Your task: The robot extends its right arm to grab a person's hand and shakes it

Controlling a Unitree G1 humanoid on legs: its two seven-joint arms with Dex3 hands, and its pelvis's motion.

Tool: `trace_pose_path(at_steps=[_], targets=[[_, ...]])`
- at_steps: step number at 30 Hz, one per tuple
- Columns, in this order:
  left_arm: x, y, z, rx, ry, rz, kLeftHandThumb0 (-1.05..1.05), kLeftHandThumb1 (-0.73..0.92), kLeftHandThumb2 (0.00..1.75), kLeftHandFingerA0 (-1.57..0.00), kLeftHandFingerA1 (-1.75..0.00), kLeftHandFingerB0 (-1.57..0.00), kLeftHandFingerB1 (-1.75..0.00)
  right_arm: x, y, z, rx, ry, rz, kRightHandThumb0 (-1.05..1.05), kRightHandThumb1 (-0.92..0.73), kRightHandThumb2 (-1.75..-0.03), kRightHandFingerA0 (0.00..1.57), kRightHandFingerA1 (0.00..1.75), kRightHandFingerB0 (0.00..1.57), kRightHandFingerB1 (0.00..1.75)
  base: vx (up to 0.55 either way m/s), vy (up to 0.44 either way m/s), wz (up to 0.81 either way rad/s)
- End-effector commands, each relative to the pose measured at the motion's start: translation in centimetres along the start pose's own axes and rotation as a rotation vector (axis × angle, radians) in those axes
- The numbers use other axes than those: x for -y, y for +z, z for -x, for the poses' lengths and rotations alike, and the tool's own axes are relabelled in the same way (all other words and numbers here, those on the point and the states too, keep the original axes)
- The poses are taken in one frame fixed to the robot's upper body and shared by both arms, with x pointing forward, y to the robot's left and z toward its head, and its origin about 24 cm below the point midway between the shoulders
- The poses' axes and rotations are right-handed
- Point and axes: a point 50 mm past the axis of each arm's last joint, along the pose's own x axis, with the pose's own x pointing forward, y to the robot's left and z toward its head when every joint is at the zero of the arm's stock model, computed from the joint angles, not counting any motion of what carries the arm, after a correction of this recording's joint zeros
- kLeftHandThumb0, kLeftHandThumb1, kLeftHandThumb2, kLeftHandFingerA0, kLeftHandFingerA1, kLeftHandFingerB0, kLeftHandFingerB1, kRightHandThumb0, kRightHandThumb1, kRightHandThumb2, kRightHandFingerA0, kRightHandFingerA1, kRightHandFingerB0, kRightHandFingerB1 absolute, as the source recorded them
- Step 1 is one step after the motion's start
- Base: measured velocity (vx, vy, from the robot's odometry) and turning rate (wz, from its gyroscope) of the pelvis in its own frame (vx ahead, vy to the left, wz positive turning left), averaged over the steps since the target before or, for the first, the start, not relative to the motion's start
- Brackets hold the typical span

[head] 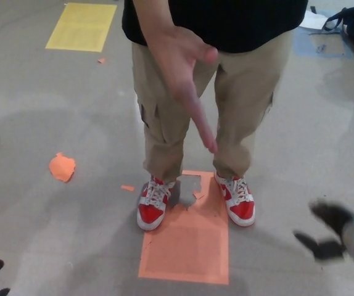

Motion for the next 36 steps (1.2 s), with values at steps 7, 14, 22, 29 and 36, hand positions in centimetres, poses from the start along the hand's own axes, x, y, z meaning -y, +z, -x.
trace_pose_path(at_steps=[7, 14, 22, 29, 36], targets=[[0.6, -0.2, -0.1, -0.015, -0.021, 0.016, -0.67, 0.7, 1.01, -0.01, -0.35, -0.01, -0.32, -2.3, -7.1, 0.7, -0.186, 0.158, -0.063, -0.73, -0.84, -1.14, 0.0, 0.23, 0.15, 0.28, 0.0, 0.0, 0.0], [1.5, -0.9, 0.0, -0.046, -0.048, 0.01, -0.75, 0.72, 1.0, -0.06, -0.33, -0.05, -0.28, -2.7, -8.5, 1.1, -0.18, 0.203, -0.232, -0.76, -0.92, -0.8, 0.02, 0.23, 0.04, 0.23, 0.0, 0.0, 0.0], [2.1, -1.4, 0.0, -0.069, -0.064, 0.014, -0.75, 0.72, 1.01, -0.06, -0.33, -0.06, -0.27, -3.6, -9.6, 1.4, -0.204, 0.217, -0.244, -0.75, -0.8, -1.1, 0.04, 0.3, 0.07, 0.27, 0.0, 0.0, 0.0], [2.1, -0.9, -0.3, -0.068, -0.066, 0.02, -0.73, 0.72, 1.0, -0.05, -0.31, -0.04, -0.27, -3.2, -9.5, 1.3, -0.19, 0.209, -0.25, -0.69, -0.77, -1.12, 0.0, 0.34, 0.07, 0.31, 0.0, 0.0, 0.0], [1.9, -0.4, -0.4, -0.049, -0.061, 0.047, -0.74, 0.7, 0.99, -0.05, -0.31, -0.04, -0.27, -2.3, -9.0, 1.2, -0.183, 0.196, -0.267, -0.75, -0.8, -1.07, 0.05, 0.36, 0.09, 0.31, 0.0, 0.0, 0.0]])
